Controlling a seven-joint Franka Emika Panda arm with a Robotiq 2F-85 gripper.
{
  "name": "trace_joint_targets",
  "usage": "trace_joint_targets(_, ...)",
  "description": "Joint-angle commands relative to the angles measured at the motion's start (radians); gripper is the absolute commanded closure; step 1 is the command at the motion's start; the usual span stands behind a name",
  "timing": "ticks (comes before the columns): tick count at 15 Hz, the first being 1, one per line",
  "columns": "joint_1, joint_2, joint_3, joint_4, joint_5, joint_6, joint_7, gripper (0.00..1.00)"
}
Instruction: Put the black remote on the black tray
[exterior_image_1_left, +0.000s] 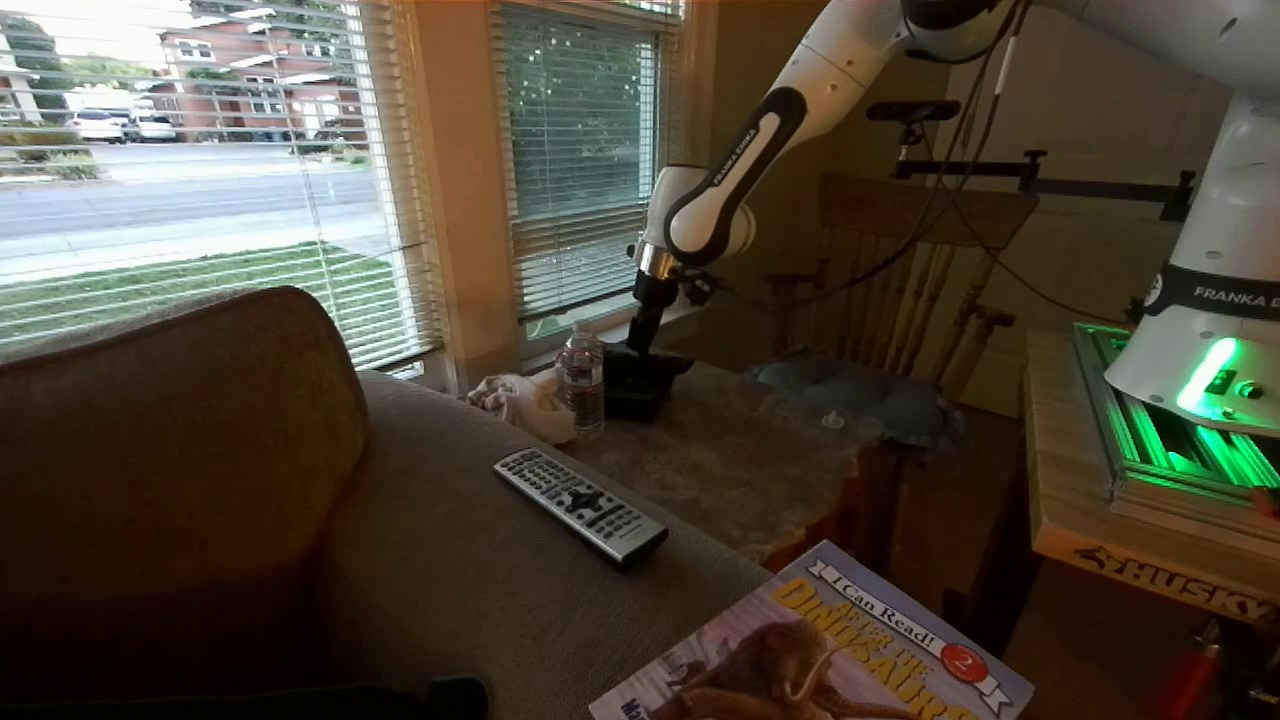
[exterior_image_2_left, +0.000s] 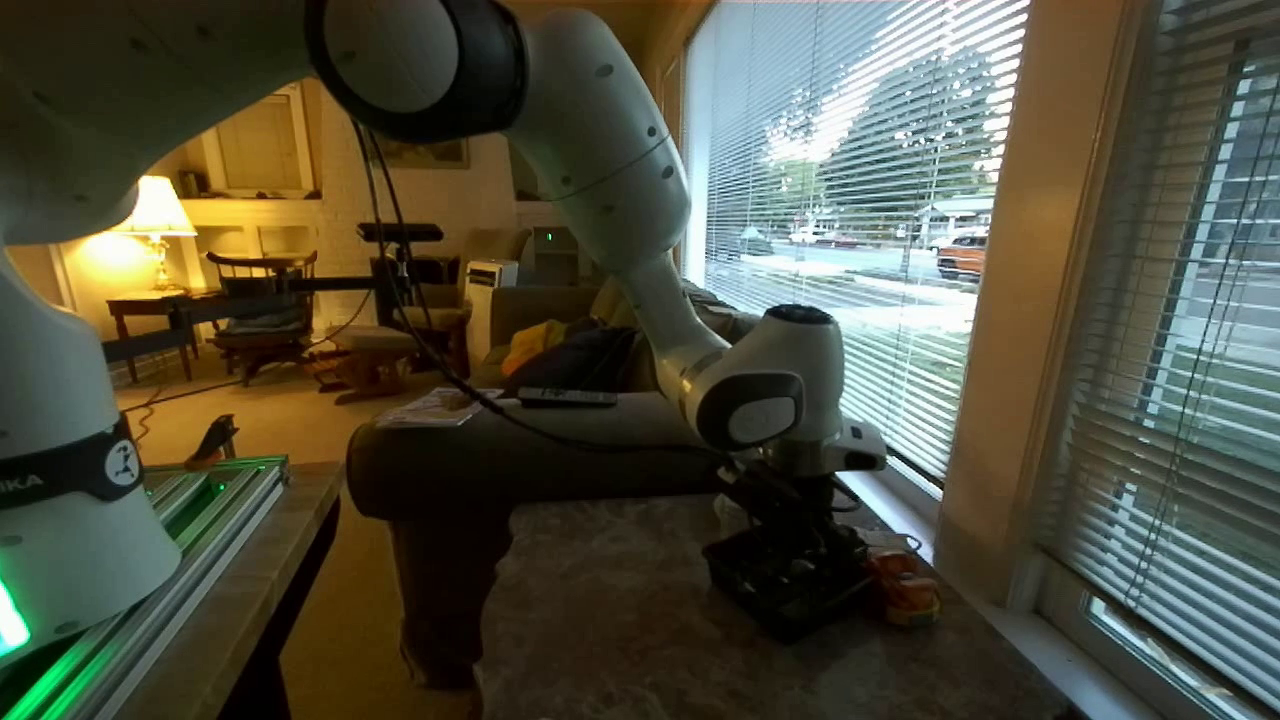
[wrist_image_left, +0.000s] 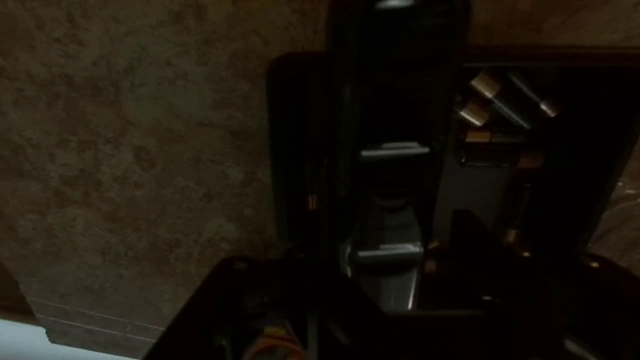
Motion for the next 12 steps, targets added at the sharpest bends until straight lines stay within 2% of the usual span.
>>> trace_joint_targets(1, 0.009, 0.026, 0.004, 0.056, 0.033, -0.039, -0.03, 0.01)
trace_joint_targets(6, 0.047, -0.004, -0.023, 0.039, 0.023, -0.043, 0.0, 0.0)
trace_joint_targets(12, 0.165, -0.181, -0.109, -0.164, 0.006, -0.111, 0.12, 0.0)
